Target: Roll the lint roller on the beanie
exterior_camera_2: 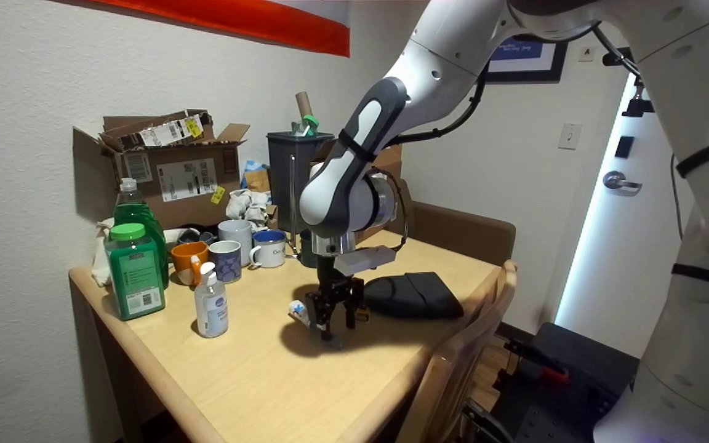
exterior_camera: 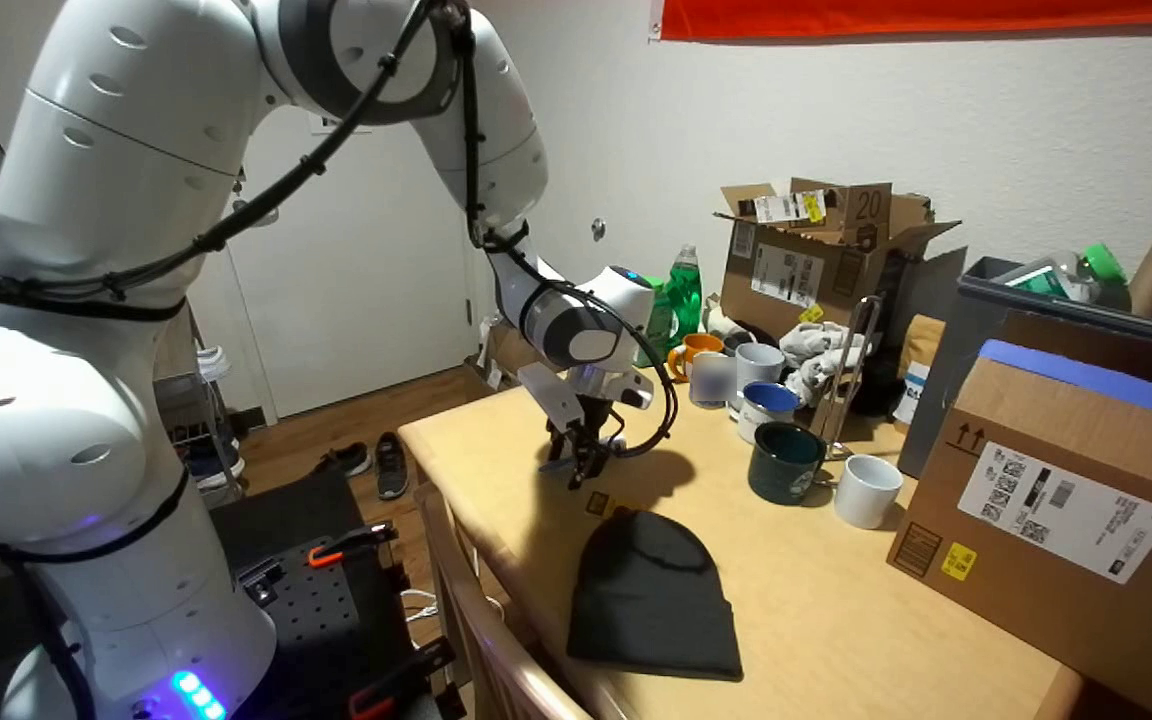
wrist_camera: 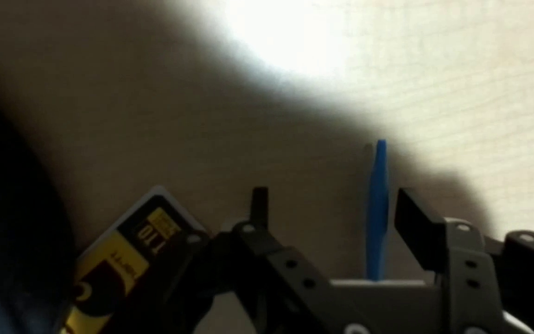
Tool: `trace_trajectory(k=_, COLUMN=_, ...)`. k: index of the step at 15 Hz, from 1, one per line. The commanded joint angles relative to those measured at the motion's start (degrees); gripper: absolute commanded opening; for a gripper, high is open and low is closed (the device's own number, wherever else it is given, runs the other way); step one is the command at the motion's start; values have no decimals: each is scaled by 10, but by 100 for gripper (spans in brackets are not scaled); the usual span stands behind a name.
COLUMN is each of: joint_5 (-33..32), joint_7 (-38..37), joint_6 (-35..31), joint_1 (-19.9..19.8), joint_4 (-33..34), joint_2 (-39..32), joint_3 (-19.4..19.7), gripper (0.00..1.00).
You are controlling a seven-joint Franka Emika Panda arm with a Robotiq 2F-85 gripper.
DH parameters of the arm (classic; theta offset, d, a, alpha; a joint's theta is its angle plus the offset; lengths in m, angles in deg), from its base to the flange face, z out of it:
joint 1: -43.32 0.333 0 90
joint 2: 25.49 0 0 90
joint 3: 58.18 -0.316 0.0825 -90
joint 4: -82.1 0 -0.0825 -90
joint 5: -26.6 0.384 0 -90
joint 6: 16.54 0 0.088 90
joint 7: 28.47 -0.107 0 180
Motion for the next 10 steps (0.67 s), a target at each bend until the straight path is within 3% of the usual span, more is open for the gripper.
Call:
trace_trajectory(k=1, joint_5=-12, joint_7=-16, joint_6=-10, joint_1=1, joint_4=-34, joint_2=43, joint_3=2, gripper=100)
trace_trajectory(k=10, joint_5=0, joint_7=-3, joint_6=-5, joint_1=-7, joint_4=-103, joint_2=123, joint_3=-6, gripper=100)
